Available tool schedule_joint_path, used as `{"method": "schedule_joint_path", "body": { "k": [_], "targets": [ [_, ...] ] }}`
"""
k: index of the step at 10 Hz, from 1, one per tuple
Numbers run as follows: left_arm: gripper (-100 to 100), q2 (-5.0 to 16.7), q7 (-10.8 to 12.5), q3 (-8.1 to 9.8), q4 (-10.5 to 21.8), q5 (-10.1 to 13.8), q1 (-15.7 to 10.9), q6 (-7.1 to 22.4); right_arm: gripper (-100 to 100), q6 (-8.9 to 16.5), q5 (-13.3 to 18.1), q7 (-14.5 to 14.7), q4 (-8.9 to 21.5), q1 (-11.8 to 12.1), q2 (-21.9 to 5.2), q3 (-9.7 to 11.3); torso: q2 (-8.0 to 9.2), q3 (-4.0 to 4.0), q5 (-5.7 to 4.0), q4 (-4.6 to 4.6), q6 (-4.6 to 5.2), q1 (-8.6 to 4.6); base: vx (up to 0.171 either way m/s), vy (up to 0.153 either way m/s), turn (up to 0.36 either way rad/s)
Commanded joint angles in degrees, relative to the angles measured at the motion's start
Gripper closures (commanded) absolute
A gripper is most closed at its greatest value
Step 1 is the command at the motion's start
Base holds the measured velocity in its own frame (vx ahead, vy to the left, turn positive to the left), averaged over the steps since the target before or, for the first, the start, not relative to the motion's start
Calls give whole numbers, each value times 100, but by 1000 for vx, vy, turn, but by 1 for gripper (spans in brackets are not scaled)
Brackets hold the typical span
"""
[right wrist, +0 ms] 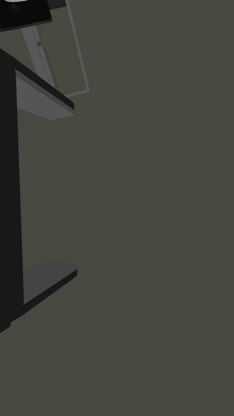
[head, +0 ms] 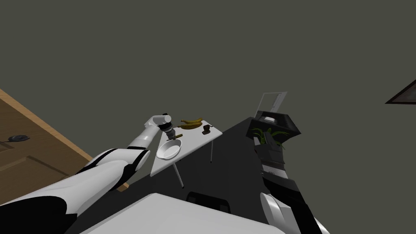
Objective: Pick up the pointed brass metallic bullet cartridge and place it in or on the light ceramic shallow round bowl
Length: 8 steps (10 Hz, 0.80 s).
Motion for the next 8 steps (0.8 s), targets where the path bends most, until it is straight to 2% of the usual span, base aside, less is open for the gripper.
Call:
{"method": "schedule_joint_path", "body": {
  "k": [1, 2, 5, 6, 7, 8],
  "targets": [
    [100, 48, -55, 56, -68, 75, 61, 286, 0, 0, 0, 0, 0, 0, 0, 0, 0, 0, 0, 0, 0, 0, -46, 54, -6],
    [100, 48, -55, 56, -68, 75, 61, 318, 0, 0, 0, 0, 0, 0, 0, 0, -2, -2, 0, -2, 1, -4, -32, 34, 1],
    [100, 96, -94, 115, -153, 147, 128, 842, 0, 0, 0, 0, 0, 0, 0, 0, -21, -15, -2, -10, 6, -17, -16, 31, -5],
    [100, 88, -66, 124, -207, 146, 150, 757, 0, 0, 0, 0, 0, 0, 0, 0, -24, -17, -1, -12, 6, -17, -9, 12, 5],
    [-100, 90, -72, 125, -206, 148, 155, 792, 0, 0, 0, 0, 0, 0, 1, 0, -31, -21, -3, -12, 9, -23, 0, 0, 0],
    [-100, 90, -72, 125, -206, 147, 155, 790, 0, 0, 0, 0, 0, 1, 1, 0, -36, -24, -4, -13, 10, -28, 0, 0, 0]
  ]
}}
